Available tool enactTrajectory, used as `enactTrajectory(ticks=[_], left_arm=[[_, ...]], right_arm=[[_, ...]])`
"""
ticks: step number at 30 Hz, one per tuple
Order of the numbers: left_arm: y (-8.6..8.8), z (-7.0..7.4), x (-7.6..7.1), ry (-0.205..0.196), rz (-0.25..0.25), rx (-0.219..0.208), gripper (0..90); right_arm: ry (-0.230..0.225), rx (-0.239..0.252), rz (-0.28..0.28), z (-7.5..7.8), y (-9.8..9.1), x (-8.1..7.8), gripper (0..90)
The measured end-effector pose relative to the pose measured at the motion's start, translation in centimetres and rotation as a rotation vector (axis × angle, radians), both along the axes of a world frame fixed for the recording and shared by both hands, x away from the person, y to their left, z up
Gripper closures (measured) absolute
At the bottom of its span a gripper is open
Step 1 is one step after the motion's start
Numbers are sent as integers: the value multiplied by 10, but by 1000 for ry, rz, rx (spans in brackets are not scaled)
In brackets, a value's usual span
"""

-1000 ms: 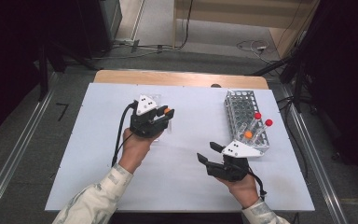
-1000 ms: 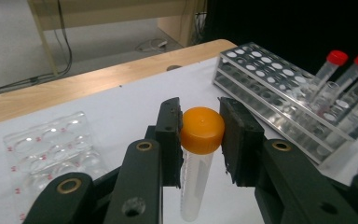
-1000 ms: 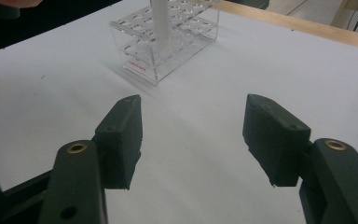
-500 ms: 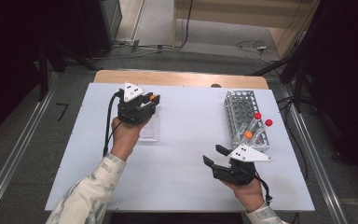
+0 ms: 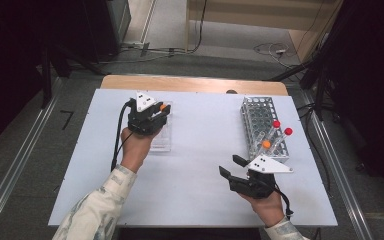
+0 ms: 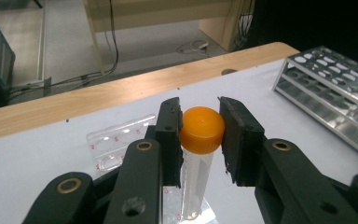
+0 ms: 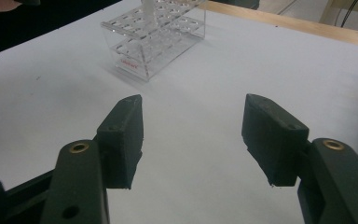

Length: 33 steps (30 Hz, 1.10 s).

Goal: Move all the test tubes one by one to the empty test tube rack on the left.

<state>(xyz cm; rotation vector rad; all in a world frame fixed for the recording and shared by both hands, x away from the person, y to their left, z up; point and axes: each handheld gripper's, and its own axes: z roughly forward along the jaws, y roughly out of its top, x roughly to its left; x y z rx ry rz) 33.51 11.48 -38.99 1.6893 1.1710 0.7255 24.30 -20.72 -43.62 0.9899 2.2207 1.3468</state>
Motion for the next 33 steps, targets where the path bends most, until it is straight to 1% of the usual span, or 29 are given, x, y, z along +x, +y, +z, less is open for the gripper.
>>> enactTrajectory(ticks=[2, 5, 8, 13, 18, 21, 23, 25, 29, 31, 33], left_arm=[[-2, -5, 0, -4, -1, 16, 700], [-7, -15, 0, 2, -7, 61, 700], [-10, -24, 1, 13, -4, 77, 699], [-8, -33, 2, 37, 14, 58, 699], [-8, -39, 2, 49, 15, 50, 698], [-6, -42, 3, 60, 19, 33, 682], [-4, -41, 3, 62, 24, 19, 613], [-2, -39, 2, 59, 25, -1, 570], [3, -35, -2, 59, 32, -40, 426], [4, -33, -6, 58, 44, -48, 323], [5, -34, -9, 71, 53, -48, 221]], right_arm=[[3, -1, 1, 0, 1, 0, 372], [7, -2, 0, -1, 1, 0, 372], [7, -2, 0, -2, 1, 0, 372], [8, -2, 0, -2, 1, 0, 374], [10, -4, -1, -2, 1, 0, 374], [10, -4, -1, -3, 1, 0, 374], [12, -5, -2, -3, 1, 0, 374], [13, -4, -5, -3, 1, 0, 374], [9, -2, -10, -2, -2, 0, 374], [8, -1, -19, -2, -5, -1, 374], [3, 0, -30, -1, -9, -1, 375]])
